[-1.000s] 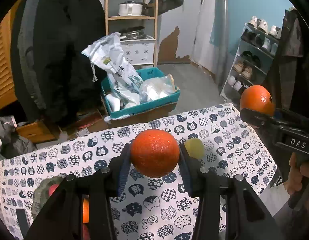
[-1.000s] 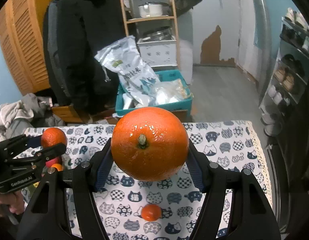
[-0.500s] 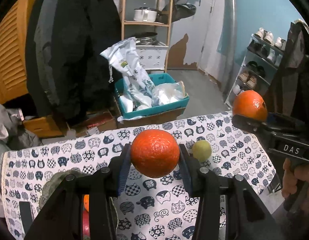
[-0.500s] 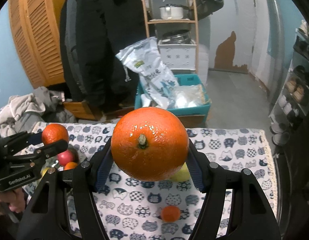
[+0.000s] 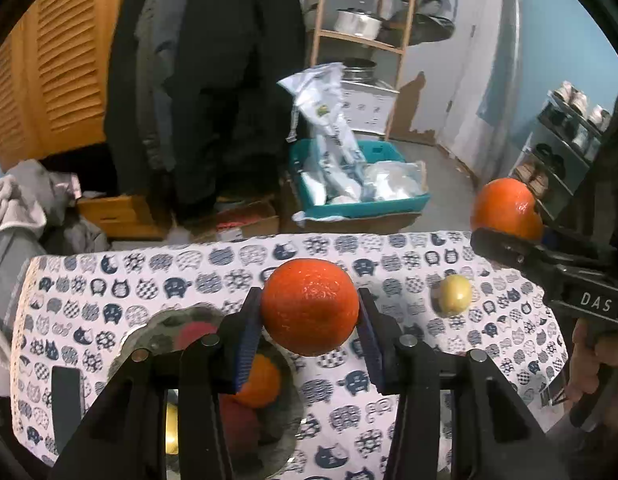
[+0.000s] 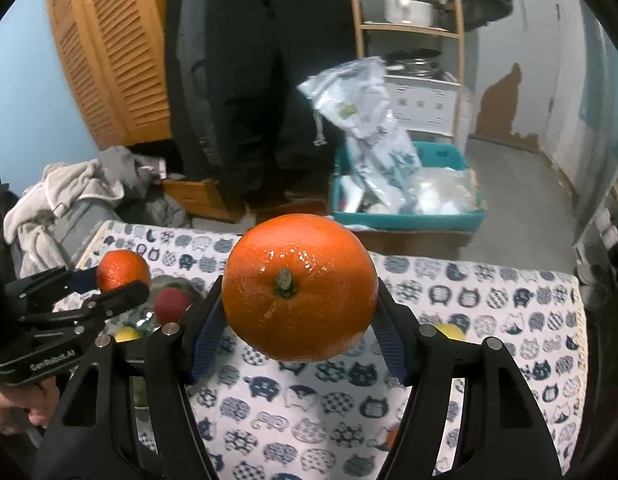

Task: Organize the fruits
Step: 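Lift and carry the tangerine with the left tool while the right tool carries the orange to the bowl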

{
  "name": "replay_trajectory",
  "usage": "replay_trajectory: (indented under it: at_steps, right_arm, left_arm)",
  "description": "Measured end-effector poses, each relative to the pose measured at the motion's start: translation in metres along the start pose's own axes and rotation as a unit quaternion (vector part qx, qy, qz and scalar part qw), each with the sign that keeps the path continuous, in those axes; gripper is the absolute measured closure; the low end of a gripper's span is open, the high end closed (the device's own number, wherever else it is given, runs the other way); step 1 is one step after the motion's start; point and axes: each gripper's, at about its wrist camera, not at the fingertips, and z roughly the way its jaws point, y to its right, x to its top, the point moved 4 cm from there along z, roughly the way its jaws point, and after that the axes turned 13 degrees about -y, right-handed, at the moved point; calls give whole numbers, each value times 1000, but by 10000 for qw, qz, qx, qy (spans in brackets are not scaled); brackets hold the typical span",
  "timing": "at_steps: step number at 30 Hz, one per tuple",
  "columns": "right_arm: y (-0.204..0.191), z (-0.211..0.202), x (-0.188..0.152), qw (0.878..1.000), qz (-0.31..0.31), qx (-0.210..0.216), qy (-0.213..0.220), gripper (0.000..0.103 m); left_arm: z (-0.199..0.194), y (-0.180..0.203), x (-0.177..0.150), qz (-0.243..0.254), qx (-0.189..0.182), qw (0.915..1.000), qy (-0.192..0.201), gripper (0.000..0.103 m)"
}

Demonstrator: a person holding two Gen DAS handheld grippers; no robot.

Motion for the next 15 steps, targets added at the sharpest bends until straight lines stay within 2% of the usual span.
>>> replay_trajectory:
  at_steps: [15]
  right_arm:
    - [-76,32,23,9980,-525,336,-142,35]
  left_arm:
    - [-5,-79,-19,-639,288,9975,-89,57]
